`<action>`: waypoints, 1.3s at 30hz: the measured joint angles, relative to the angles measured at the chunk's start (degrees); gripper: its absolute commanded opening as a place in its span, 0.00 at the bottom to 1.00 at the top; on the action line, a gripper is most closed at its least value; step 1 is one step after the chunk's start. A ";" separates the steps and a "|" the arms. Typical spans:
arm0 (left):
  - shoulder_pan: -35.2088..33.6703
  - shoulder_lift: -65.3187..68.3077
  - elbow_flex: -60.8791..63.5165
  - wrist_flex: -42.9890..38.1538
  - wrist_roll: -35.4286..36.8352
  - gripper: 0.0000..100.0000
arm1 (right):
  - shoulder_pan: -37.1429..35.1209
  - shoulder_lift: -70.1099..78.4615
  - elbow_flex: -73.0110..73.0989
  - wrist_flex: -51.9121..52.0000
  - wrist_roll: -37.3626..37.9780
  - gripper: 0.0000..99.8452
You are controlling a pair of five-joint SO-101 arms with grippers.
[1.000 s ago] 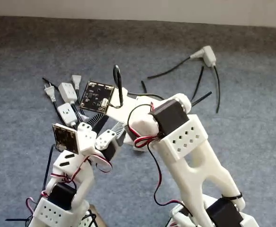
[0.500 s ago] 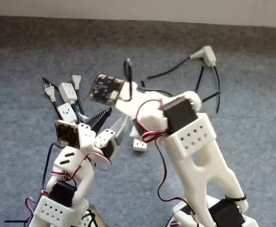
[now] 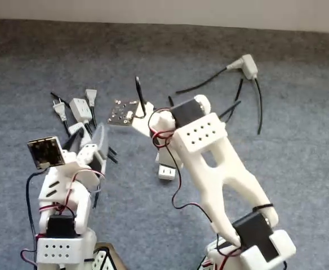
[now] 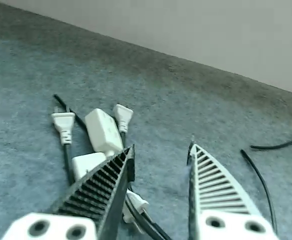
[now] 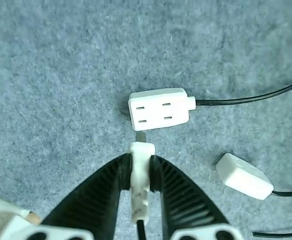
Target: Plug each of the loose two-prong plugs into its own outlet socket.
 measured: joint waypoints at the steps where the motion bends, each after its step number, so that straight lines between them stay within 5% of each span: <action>1: -1.23 0.00 0.00 0.00 0.00 0.19 | 0.00 1.23 0.00 -0.53 0.44 0.03; 19: -3.69 0.00 0.00 0.70 0.00 0.19 | 0.18 9.93 0.00 -6.07 8.26 0.03; 39: -3.69 0.00 0.00 0.70 0.00 0.19 | 0.26 17.58 -0.09 -3.96 8.35 0.03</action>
